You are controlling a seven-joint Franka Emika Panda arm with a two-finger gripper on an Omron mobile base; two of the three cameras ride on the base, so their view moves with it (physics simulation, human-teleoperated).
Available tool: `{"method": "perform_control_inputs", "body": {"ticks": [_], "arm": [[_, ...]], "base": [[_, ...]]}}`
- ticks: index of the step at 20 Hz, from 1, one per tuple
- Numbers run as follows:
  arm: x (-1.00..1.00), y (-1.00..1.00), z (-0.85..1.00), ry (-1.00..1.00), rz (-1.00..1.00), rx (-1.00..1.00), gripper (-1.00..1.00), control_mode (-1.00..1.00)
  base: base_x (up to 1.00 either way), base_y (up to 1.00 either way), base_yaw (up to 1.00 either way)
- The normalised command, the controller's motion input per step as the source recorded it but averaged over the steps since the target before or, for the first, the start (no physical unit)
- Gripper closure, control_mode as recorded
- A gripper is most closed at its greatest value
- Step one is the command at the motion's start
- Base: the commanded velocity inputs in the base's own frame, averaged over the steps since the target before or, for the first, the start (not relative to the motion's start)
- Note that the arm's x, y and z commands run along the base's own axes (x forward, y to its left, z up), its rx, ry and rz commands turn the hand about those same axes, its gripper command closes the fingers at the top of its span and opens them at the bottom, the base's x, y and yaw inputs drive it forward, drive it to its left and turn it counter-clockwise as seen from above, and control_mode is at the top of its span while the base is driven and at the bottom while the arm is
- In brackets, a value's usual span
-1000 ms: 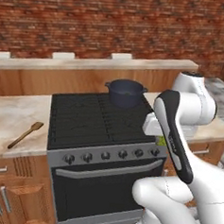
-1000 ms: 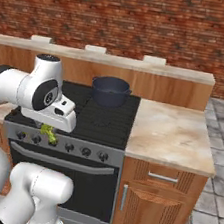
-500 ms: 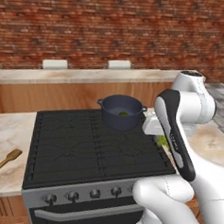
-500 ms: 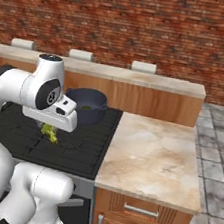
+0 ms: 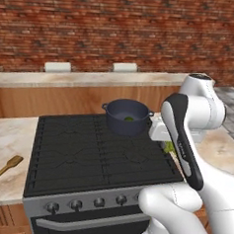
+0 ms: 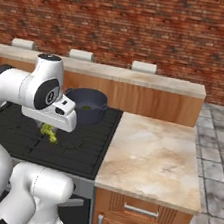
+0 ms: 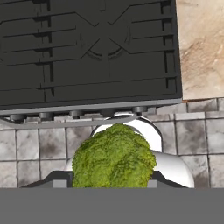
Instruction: Put the lime and broccoli in the pot. Retrieve the spatula and lightly stir the vegetables in the pot.
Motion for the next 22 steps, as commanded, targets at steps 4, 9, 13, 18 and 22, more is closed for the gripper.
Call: {"method": "perform_control_inputs", "body": {"ticks": [4,9,13,18,22], "arm": [[0.0,0.0,0.0,0.0,0.0,0.0,1.0,1.0],[0.0,0.0,0.0,0.0,0.01,0.0,1.0,-1.0],[0.0,0.0,0.02,-0.02,0.1,0.0,1.0,-1.0],[0.48,0.0,0.35,-0.02,0.07,-0.02,1.0,-1.0],[1.0,0.0,0.69,-0.07,0.0,0.07,1.0,-1.0]], "base": [[0.0,0.0,0.0],[0.0,0.0,0.0],[0.0,0.0,0.0],[0.0,0.0,0.0],[0.0,0.0,0.0]]}}
